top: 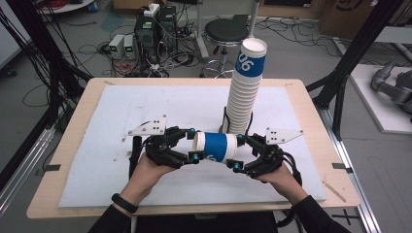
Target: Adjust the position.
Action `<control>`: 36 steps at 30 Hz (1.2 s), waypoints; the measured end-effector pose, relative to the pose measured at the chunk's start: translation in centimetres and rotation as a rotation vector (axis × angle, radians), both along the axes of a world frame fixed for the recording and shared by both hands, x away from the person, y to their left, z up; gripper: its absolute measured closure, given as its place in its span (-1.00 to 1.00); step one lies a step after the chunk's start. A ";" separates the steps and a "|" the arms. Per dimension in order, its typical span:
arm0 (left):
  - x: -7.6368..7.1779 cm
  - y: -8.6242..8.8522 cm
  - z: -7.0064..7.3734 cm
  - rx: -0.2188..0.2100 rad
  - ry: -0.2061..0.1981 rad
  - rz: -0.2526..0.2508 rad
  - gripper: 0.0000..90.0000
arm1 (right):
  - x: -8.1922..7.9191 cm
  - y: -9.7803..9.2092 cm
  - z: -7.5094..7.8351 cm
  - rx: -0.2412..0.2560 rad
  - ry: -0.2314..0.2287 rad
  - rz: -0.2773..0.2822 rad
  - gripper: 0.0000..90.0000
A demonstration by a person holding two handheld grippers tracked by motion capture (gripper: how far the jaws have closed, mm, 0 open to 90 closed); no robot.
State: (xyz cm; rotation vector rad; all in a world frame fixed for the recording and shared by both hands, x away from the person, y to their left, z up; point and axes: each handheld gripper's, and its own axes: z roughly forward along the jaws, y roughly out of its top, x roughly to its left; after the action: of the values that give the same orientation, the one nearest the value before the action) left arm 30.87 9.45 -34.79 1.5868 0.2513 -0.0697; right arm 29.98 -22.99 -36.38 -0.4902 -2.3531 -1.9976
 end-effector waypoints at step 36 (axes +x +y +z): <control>-0.9 -0.8 1.7 0.335 -0.060 -0.050 -0.49 | -0.3 0.0 0.5 -0.143 -0.069 0.084 -0.44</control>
State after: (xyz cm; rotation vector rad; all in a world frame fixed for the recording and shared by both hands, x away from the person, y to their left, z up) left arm 29.99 8.64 -33.10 1.9255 0.1821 -0.0189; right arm 29.64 -23.00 -35.85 -0.3250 -2.5241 -1.8493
